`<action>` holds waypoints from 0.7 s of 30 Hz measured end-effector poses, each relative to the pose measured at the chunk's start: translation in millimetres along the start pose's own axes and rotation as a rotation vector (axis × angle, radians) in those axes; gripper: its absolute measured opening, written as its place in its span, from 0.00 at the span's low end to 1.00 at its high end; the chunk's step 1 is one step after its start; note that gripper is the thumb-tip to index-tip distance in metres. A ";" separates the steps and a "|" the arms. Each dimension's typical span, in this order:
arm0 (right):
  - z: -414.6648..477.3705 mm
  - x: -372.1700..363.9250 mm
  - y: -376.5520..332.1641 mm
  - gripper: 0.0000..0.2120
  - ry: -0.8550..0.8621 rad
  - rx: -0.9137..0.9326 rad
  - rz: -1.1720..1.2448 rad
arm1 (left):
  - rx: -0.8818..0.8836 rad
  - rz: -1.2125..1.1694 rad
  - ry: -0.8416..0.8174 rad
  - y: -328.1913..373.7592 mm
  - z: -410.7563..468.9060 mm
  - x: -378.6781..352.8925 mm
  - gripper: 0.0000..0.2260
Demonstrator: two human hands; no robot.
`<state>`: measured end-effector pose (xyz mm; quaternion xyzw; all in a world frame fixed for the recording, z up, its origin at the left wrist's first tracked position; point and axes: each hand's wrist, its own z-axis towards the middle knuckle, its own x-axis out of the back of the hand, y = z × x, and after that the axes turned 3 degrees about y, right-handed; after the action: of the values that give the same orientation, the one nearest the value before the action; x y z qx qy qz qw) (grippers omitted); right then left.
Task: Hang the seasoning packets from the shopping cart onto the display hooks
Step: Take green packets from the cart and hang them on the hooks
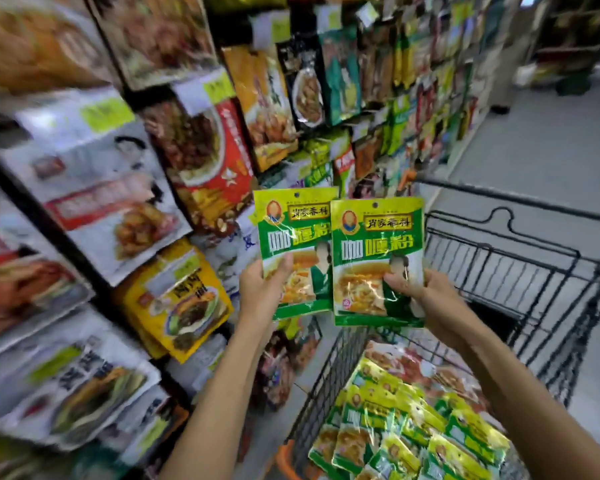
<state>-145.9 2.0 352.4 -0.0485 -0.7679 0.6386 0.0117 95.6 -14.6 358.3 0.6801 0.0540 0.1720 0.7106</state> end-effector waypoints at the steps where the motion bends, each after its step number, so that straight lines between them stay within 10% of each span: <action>1: -1.1 -14.7 -15.9 0.26 -0.057 0.024 -0.016 | -0.041 -0.007 0.034 16.8 -2.4 20.6 0.34; 8: -24.3 -136.9 -106.1 0.19 -0.351 0.258 -0.006 | -0.225 -0.027 0.365 112.2 -42.8 157.7 0.05; 21: -115.7 -372.0 -167.2 0.10 -0.872 0.338 0.205 | -0.338 -0.013 0.855 175.6 -150.8 378.5 0.21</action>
<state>223.6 52.0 554.3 0.1510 -0.5778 0.7131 -0.3672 372.5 251.3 580.4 0.4225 0.3177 0.4390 0.7265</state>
